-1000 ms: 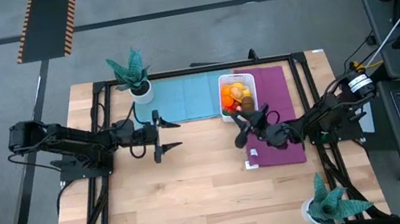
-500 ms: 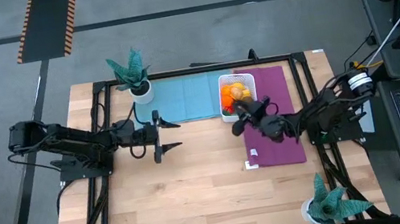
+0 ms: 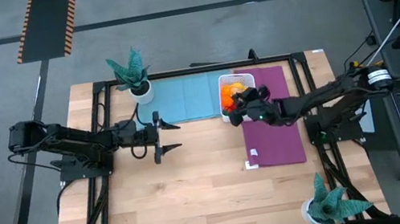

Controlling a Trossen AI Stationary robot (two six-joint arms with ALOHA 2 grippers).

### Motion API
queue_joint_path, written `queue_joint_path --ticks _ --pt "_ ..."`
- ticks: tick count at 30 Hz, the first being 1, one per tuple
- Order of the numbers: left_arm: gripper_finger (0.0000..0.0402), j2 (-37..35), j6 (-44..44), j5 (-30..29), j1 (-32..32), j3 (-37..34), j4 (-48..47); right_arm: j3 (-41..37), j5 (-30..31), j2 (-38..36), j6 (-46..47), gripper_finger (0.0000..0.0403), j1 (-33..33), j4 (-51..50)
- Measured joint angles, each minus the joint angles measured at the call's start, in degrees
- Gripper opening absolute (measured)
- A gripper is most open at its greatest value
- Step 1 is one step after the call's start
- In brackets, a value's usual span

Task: Pick and placing Produce into tupperware
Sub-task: Put the black blackberry into the white container

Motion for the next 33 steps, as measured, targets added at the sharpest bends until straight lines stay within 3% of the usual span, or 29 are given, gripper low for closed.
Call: queue_joint_path --ticks 2,9,19,33 --pt "0.0286 0.0 0.0 0.0 0.0 0.0 0.1 2.0 -2.0 -1.1 1.1 0.0098 -1.2 -6.4" --pt "0.0286 0.0 1.4 0.0 0.2 0.0 0.0 5.8 -18.2 -2.7 3.9 0.0098 -7.1 -17.6" --pt "0.0286 0.0 1.4 0.0 0.2 0.0 -0.2 7.0 -22.4 -2.7 2.7 0.0098 -9.9 -21.7" --pt "0.0286 0.0 1.5 0.0 0.2 0.0 -0.2 7.0 -22.6 1.5 2.1 0.0098 -9.8 -21.4"
